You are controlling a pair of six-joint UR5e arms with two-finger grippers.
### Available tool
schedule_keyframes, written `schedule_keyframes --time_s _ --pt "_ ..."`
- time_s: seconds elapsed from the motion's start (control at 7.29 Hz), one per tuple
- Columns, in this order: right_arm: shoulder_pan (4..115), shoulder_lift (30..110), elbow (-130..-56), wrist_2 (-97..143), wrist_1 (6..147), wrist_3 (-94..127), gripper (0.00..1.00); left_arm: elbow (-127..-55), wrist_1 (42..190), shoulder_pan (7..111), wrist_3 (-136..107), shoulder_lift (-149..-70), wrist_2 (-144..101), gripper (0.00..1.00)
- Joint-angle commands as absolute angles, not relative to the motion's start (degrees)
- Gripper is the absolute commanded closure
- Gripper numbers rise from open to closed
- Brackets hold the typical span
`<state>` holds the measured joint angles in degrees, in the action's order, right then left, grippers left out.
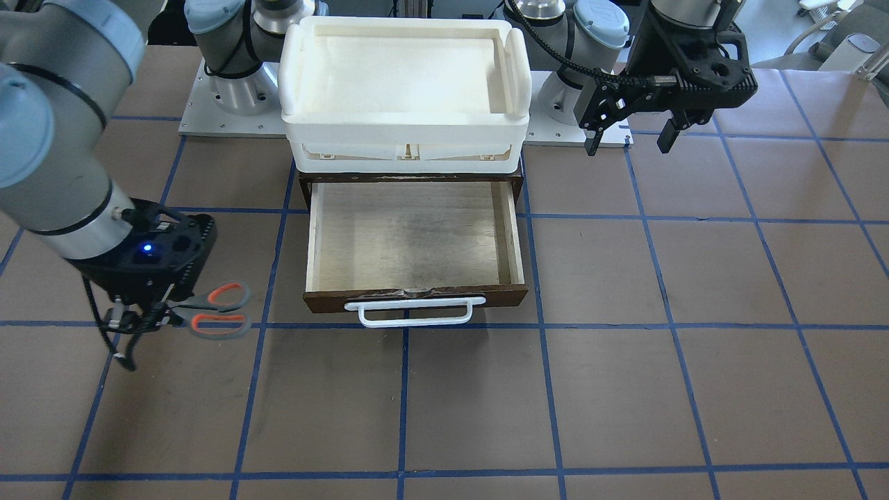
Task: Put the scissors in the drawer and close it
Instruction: 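Carry the scissors with the right gripper over the open drawer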
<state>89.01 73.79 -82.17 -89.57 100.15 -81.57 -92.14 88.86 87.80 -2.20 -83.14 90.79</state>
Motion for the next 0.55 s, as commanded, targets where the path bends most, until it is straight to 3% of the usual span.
schedule_keyframes --time_s 0.0,0.41 --pt "99.4 74.3 -82.2 -91.6 99.8 -72.5 1.0 -92.1 88.9 87.8 -2.2 -83.1 90.8 0.0" --pt "109.1 73.9 -82.2 -91.6 100.4 -69.0 1.0 -92.1 88.9 87.8 -2.2 -83.1 90.8 0.0"
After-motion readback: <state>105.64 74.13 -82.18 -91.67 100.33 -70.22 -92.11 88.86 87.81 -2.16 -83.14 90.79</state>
